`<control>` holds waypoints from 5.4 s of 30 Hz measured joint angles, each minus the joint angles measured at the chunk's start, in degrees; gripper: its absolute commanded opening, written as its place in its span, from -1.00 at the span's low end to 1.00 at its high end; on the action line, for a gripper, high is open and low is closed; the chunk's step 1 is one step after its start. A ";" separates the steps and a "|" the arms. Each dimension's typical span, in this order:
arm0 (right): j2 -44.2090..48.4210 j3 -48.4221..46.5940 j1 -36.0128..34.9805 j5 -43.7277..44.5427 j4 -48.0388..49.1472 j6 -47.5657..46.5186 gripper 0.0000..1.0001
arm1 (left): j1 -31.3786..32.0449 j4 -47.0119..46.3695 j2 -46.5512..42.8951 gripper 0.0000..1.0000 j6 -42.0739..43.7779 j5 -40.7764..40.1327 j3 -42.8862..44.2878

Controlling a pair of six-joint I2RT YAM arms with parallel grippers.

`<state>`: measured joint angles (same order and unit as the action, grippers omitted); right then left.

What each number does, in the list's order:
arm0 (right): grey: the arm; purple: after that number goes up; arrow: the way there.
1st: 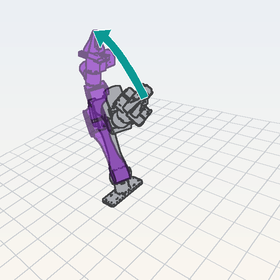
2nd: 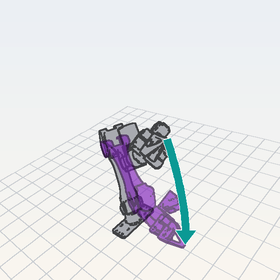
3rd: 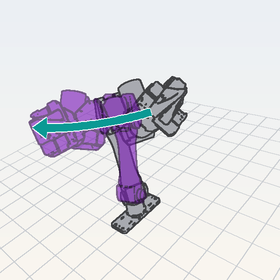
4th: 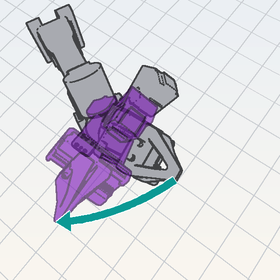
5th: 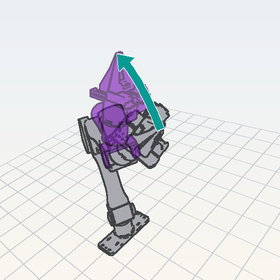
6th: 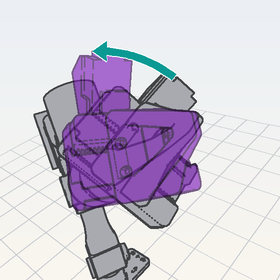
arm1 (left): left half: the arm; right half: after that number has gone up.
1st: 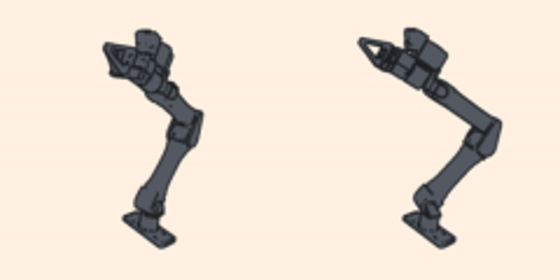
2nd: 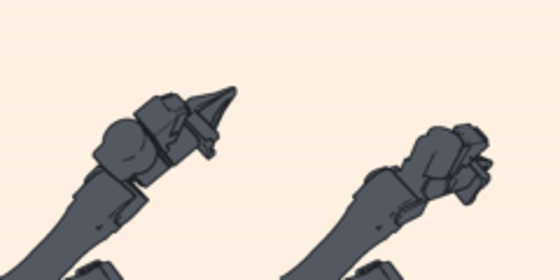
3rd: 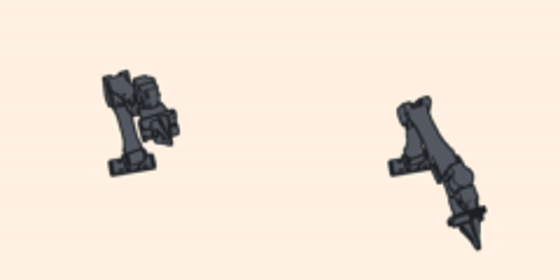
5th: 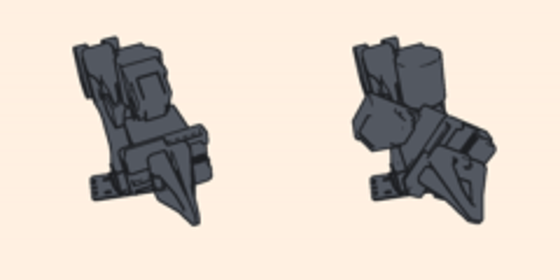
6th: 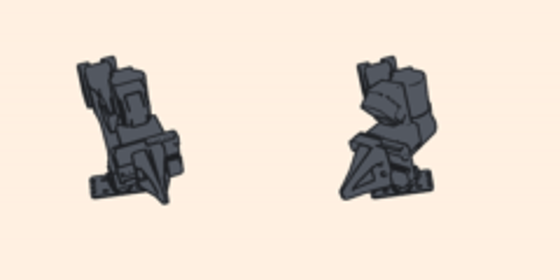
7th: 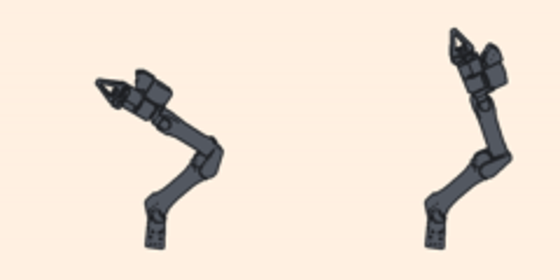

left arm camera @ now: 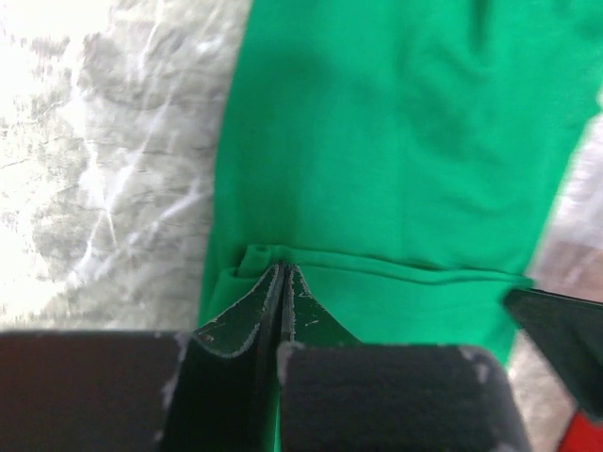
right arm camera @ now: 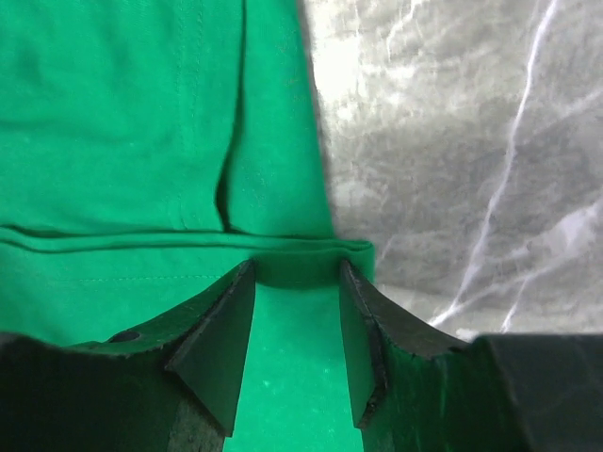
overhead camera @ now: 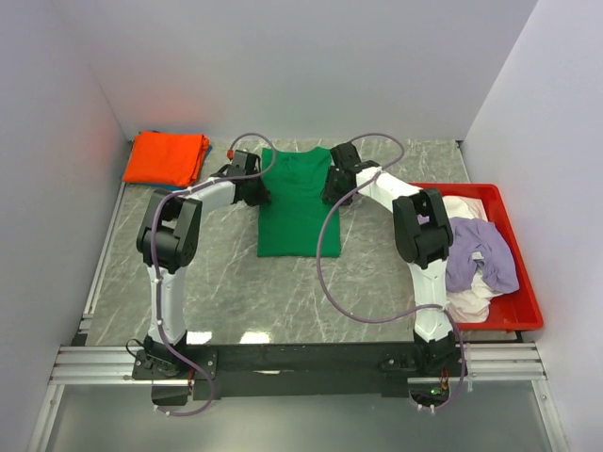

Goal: Fold and stack the t-shirts
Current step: Fold the tshirt

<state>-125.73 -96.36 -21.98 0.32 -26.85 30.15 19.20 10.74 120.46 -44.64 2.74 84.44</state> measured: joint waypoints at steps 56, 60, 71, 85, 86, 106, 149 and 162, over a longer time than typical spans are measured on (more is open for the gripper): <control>42.14 68.63 -1.62 -10.54 41.16 24.96 -0.10 | 1.20 -22.77 -35.78 -0.11 -10.12 7.98 -54.01; 40.76 68.63 -1.62 -10.51 43.41 26.03 -0.13 | 1.92 -23.89 -34.93 -0.10 -10.40 7.89 -54.01; 37.46 68.13 -1.62 -11.21 46.64 26.84 -0.55 | 4.15 -28.81 -31.56 -0.40 -12.44 5.86 -53.88; 39.52 66.75 -1.62 -10.43 41.90 23.71 -1.00 | 5.57 -24.96 -34.01 -0.99 -13.03 3.37 -53.68; 40.74 67.17 -1.64 -10.45 41.57 23.52 -1.00 | 5.77 -24.57 -34.99 -0.99 -13.03 3.28 -54.12; 85.68 87.17 -15.08 -5.18 27.91 26.05 -1.00 | 21.05 -12.02 -78.66 -0.99 -20.61 -4.33 -74.62; 40.30 31.45 2.67 -11.61 9.31 11.26 -1.00 | 3.87 0.24 -35.26 -0.99 -6.69 -3.76 -23.98; 8.98 3.89 9.20 -21.88 6.88 7.69 -0.85 | -5.49 -1.16 -5.53 -0.90 -4.24 6.64 -1.22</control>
<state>-116.75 -92.47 -12.78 -21.56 -19.97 37.85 13.72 9.58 114.93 -48.88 9.39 83.22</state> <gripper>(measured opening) 0.008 0.032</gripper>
